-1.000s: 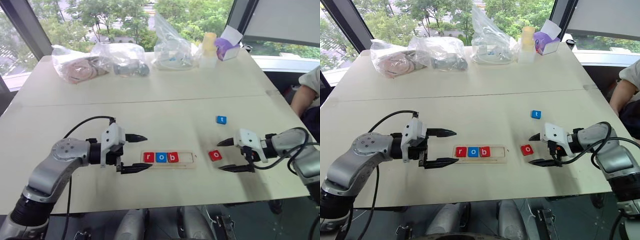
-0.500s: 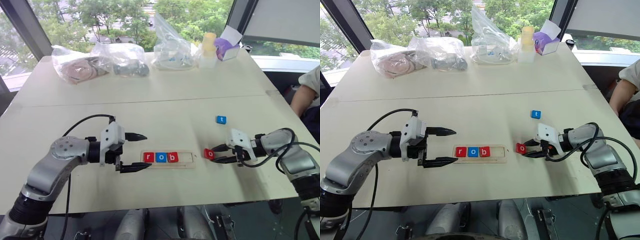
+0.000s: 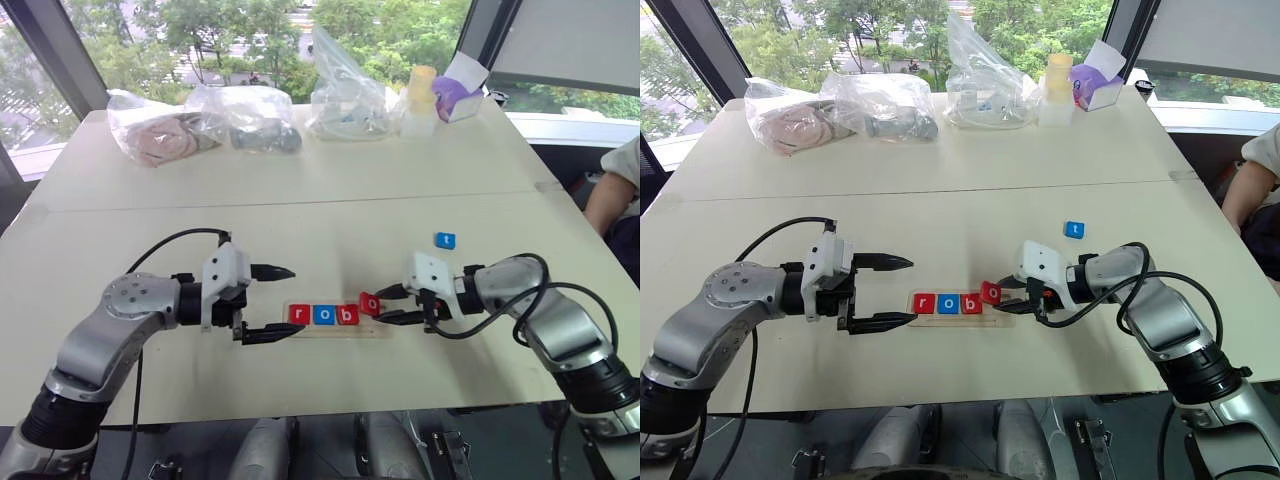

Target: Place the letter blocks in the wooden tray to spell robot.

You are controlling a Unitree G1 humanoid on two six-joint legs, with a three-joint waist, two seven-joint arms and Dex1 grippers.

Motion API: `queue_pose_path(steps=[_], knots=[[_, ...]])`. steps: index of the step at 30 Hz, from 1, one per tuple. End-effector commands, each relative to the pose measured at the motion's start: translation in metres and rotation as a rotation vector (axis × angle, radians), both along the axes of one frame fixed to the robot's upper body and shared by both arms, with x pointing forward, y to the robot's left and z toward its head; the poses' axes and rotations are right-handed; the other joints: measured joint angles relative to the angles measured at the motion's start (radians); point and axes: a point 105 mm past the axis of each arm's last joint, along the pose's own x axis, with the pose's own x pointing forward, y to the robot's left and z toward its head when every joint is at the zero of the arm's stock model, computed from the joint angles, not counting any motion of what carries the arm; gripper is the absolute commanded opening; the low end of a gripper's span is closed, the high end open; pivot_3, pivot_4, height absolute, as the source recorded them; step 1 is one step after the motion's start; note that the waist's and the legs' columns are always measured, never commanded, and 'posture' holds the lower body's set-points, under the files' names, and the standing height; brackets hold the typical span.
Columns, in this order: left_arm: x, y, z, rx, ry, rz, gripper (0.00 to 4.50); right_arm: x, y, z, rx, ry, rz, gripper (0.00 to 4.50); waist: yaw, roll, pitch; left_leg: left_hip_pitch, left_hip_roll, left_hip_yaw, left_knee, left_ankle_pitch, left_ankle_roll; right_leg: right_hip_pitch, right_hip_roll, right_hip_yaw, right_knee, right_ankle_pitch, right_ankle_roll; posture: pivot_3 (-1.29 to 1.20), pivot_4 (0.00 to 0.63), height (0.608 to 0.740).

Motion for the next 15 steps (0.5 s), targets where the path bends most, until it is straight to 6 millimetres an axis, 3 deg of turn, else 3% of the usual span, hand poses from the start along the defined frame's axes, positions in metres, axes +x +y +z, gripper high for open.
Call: queue_pose_path(steps=[1,13,15], knots=[[-0.0006,-0.0004,0.0072,-0.011,-0.036,-0.004,4.50,-0.0006,0.0040,0.0043,-0.027,-0.039,0.036,1.08,-0.001,0.000,0.000,0.000,0.000,0.000,0.000,0.000,0.000,0.000,0.000,0.000,0.000,0.000,0.000,0.00,0.150,0.740],[-0.0007,-0.0003,0.0066,-0.016,-0.035,0.008,4.50,0.0045,0.0033,0.0012,-0.065,-0.061,0.045,1.08,-0.002,0.000,0.000,0.000,0.000,0.000,0.000,0.000,0.000,0.000,0.000,0.000,0.000,0.000,0.000,0.00,0.150,0.740],[-0.0008,-0.0004,0.0066,-0.016,-0.035,0.008,4.50,0.0045,0.0039,0.0018,-0.065,-0.062,0.047,2.11,-0.002,0.000,0.000,0.000,0.000,0.000,0.000,0.000,0.000,0.000,0.000,0.000,0.000,0.000,0.000,0.00,0.150,0.740]])
